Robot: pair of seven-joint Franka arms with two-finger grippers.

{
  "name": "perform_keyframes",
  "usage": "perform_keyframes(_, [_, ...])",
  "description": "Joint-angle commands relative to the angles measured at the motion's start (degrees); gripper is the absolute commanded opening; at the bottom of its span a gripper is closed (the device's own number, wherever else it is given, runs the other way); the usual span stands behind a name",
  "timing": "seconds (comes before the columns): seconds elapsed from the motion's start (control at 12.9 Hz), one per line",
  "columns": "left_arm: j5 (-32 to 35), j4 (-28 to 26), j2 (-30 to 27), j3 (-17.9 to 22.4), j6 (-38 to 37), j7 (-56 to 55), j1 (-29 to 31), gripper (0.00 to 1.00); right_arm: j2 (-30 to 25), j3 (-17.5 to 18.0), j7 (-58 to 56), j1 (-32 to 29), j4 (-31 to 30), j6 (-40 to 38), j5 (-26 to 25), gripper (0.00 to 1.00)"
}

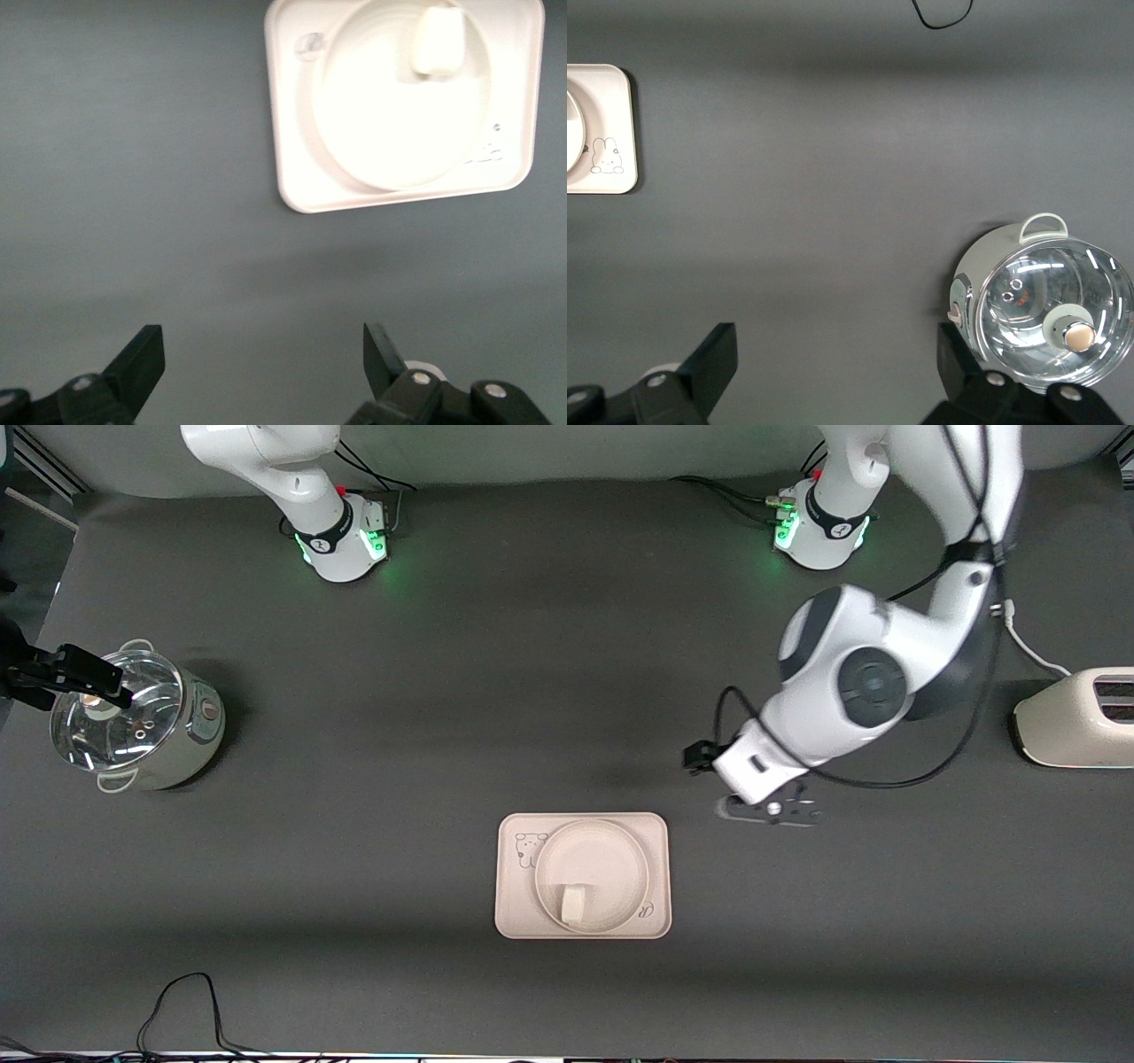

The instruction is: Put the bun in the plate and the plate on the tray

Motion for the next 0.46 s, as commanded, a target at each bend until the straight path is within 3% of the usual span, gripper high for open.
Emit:
perform_keyframes(0.0, [1.01,15.07,13.29,1.2,-0.6,-2.61,-4.92,1.0,-0.55,-0.27,-1.22,0.37,-0.65,0.57,-1.16,1.0])
perform_keyframes(0.15, [5.65,18.18,18.14,1.47,1.23,-2.69,-8.08,1.0,-0.54,-0.27,-1.22,0.37,-0.65,0.57,-1.07,1.0])
perform_keyframes(0.39, [6.64,18.19,22.19,1.38,15.34,-2.43,-9.33,1.0,-0.46,-0.27,-1.22,0.29,-0.65,0.57,-0.98,1.0])
